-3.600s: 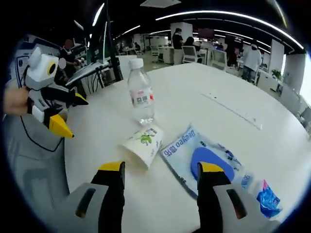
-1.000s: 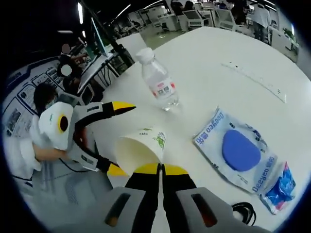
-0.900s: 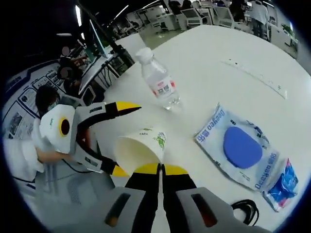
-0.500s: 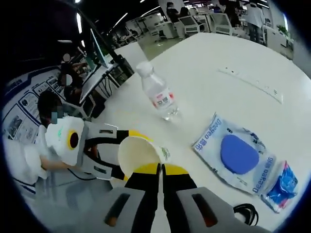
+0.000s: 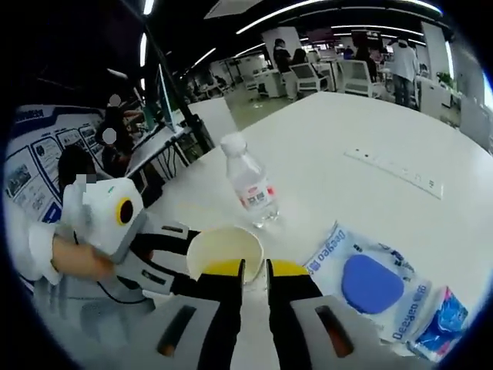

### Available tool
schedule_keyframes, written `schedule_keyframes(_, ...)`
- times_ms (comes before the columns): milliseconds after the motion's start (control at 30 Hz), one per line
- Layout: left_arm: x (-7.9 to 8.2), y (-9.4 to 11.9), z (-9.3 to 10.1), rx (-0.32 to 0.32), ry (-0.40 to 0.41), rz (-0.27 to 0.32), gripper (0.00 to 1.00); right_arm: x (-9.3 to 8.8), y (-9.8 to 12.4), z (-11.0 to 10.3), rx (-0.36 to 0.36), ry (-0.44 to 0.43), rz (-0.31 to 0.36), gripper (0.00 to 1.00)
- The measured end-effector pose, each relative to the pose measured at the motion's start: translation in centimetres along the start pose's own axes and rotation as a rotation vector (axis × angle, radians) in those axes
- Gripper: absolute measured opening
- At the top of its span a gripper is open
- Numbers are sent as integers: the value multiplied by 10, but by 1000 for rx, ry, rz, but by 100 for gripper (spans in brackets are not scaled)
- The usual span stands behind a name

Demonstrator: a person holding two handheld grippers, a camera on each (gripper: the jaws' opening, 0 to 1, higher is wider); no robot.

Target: Arrange the tabletop items into an orderly group along one side of the table until the central work area is clear of visible clutter.

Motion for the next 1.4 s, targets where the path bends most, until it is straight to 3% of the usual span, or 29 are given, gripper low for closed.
schedule_keyframes(167, 0, -4, -3, 29, 1, -3, 31, -2, -1, 4, -13, -9, 47, 20)
schedule_keyframes(233, -1, -6, -7, 62, 11, -8, 31, -3, -3, 11, -37, 25, 63, 27)
schedule_keyframes(367, -1, -9, -16, 103, 47, -11, 31, -5, 11, 17, -56, 23, 150, 36)
schedule_keyframes(633, 1, -20, -30, 155, 100, -9, 31, -21, 33, 30, -109, -23, 233, 50)
schedule_keyframes(1000, 10, -37, -35, 173, 100, -5, 31, -46, 65, 45, -161, -88, 275, 50)
schedule_keyframes(1400, 11, -53, -39, 186, 93, -32, 31, -69, 80, 54, -191, -148, 295, 53)
Point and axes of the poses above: the point that each gripper's makers call its tool centre point, and the gripper's own axes: y roughly backward along the fingers, z roughly to its right, x roughly out of its top, the point moved 9 cm from there along y, roughly backward along the fingers, and after that the axes turned 5 degrees about -y, right-handed, at the moved point
